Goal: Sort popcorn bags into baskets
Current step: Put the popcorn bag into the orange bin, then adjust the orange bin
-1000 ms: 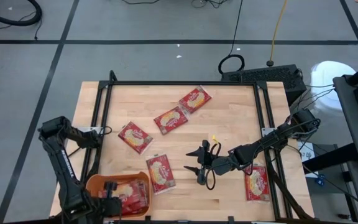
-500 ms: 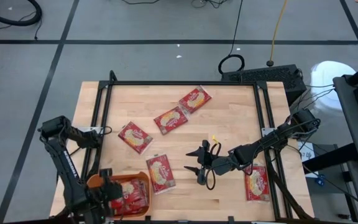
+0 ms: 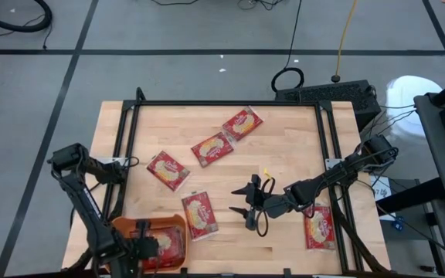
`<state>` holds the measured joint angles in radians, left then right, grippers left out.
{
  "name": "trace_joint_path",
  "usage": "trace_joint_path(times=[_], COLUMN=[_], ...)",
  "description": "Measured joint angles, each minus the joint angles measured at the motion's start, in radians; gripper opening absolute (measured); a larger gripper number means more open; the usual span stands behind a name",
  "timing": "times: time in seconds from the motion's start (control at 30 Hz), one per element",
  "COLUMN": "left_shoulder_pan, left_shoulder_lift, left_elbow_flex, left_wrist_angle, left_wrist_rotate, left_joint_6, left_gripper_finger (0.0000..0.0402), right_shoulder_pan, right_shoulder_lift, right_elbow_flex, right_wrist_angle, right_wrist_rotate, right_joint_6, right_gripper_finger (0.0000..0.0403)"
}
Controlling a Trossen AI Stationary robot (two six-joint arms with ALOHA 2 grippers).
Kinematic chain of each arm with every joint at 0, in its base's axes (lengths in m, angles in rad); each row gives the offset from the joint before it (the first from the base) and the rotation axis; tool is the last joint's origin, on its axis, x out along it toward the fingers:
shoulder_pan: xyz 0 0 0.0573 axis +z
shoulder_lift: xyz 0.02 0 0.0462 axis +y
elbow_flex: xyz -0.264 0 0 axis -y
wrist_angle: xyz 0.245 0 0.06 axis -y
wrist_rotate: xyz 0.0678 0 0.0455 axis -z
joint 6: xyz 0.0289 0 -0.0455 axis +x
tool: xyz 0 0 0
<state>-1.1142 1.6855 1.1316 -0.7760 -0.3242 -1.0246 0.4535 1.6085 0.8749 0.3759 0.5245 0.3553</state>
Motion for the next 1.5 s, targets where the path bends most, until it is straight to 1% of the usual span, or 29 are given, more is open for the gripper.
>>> trace_joint_path(times=[0.1, 0.23, 0.4, 0.6, 0.73, 0.9, 0.97, 1.07, 1.13, 1.23, 1.33, 1.5], left_shoulder_pan=[-0.008, -0.016, -0.016, -0.019, -0.027, -0.012, 0.008, 0.039, 0.066, 0.114, 0.167, 0.248], left_shoulder_lift=[0.001, -0.001, -0.045, -0.131, -0.163, -0.165, -0.165, -0.165, -0.165, -0.165, -0.165, -0.165], left_elbow_flex=[0.0, 0.004, 0.004, 0.004, 0.005, 0.005, 0.005, 0.005, 0.001, -0.016, -0.044, -0.085], left_wrist_angle=[0.054, 0.049, 0.046, 0.043, 0.005, -0.011, -0.012, -0.012, -0.011, -0.01, -0.01, -0.014], left_wrist_rotate=[0.013, 0.017, 0.028, 0.007, -0.099, -0.311, -0.37, -0.466, -0.51, -0.541, -0.542, -0.538], left_joint_6=[0.065, 0.092, 0.069, 0.009, 0.024, 0.108, 0.156, 0.208, 0.223, 0.214, 0.185, 0.158], left_gripper_finger=[0.0015, 0.0015, 0.0005, 0.0023, 0.0025, 0.0025, 0.0026, 0.0026, 0.0026, 0.0026, 0.0026, 0.0026], right_shoulder_pan=[0.0, 0.0, 0.0, 0.0, 0.0, 0.008, 0.019, 0.042, 0.057, 0.082, 0.106, 0.112], right_shoulder_lift=[0.0, 0.0, 0.0, 0.0, 0.0, 0.012, 0.035, 0.09, 0.135, 0.192, 0.243, 0.333], right_elbow_flex=[0.0, 0.0, 0.0, 0.0, 0.0, 0.0, 0.0, 0.0, 0.0, 0.003, 0.041, 0.145], right_wrist_angle=[0.0, 0.0, 0.0, 0.0, 0.001, 0.026, 0.078, 0.218, 0.302, 0.375, 0.372, 0.351], right_wrist_rotate=[0.0, 0.001, 0.003, 0.003, 0.003, 0.004, 0.004, 0.004, 0.005, 0.051, 0.106, 0.108], right_joint_6=[0.0, 0.0, 0.001, 0.003, 0.026, 0.091, 0.096, 0.097, 0.106, 0.135, 0.156, 0.124], right_gripper_finger=[0.0249, 0.0249, 0.0249, 0.0249, 0.0249, 0.0249, 0.0249, 0.0249, 0.0249, 0.0249, 0.0249, 0.0249])
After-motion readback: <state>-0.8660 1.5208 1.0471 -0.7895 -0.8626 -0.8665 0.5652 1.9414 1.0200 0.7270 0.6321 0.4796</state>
